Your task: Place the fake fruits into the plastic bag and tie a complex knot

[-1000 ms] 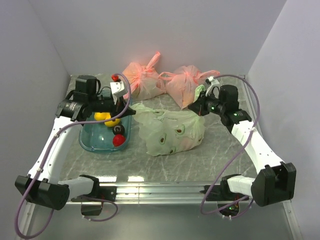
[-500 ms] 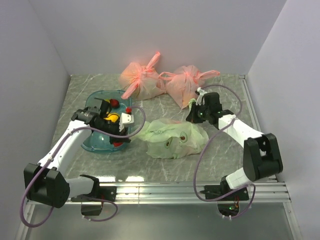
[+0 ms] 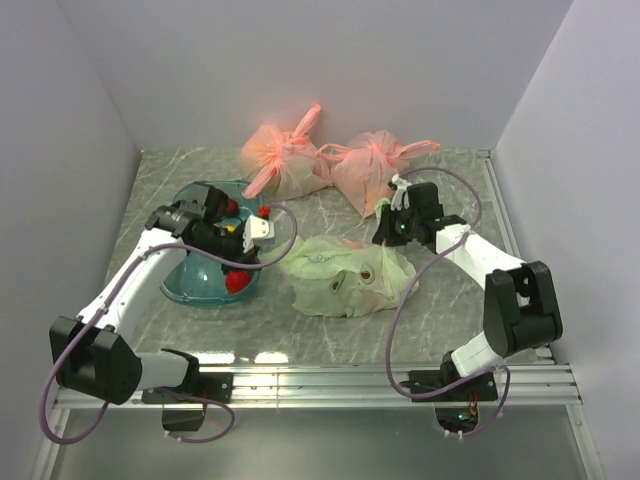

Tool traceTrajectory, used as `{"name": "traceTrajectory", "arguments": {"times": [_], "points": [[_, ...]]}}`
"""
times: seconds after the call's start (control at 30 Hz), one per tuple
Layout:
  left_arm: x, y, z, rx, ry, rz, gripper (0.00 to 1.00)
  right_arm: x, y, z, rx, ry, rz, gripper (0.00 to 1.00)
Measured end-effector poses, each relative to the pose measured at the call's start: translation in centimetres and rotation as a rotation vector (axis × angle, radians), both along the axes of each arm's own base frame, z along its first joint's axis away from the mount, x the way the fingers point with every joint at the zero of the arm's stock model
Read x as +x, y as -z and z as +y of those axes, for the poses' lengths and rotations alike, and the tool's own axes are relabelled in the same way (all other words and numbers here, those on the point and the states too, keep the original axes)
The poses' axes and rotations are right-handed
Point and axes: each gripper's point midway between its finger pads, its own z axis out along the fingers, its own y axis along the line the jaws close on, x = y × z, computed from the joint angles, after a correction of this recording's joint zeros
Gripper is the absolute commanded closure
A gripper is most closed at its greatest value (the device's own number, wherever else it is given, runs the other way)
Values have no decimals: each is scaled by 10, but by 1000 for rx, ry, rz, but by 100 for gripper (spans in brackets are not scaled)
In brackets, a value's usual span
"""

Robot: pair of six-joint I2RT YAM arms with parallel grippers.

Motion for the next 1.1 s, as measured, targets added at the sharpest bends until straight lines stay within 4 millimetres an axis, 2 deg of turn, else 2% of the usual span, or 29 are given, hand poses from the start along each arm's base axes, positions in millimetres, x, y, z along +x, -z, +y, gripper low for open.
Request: {"name": "traceTrajectory", "arguments": {"times": [0.07,0.1,0.17,0.37,0.4,0.5,0.57,0.67,0.77,0.9,1.0,1.1], "points": [[9,-22,-5,-19,0,-46,99,4,-19,1,11,-26,-35,50],[13,-33,-8,-31,1,-71,99,5,-30,1,17,-41,-59,36],[17,-50,-15,-54,15,-109,99,8,-54,3,31,-61,-122,24],[7,-52,-29,-61,52,-92,100,-9,-130,-5,47,-112,-336,18],[6,-52,-30,-61,55,-88,100,-12,-144,-6,46,-121,-381,12],[5,-52,-31,-60,55,-80,99,-21,-181,-7,47,-168,-512,10],[5,-52,-32,-58,57,-74,99,-29,-204,-1,57,-226,-592,9],[8,-56,-33,-59,58,-76,99,-47,-236,25,72,-371,-714,6],[12,-64,-36,-68,62,-95,100,-73,-245,65,92,-555,-800,5],[13,-75,-41,-87,76,-118,100,-102,-233,115,98,-767,-878,4],[11,-81,-43,-101,88,-119,99,-103,-220,138,73,-835,-920,4],[9,-85,-45,-108,104,-121,99,-93,-206,159,40,-863,-960,4]]}}
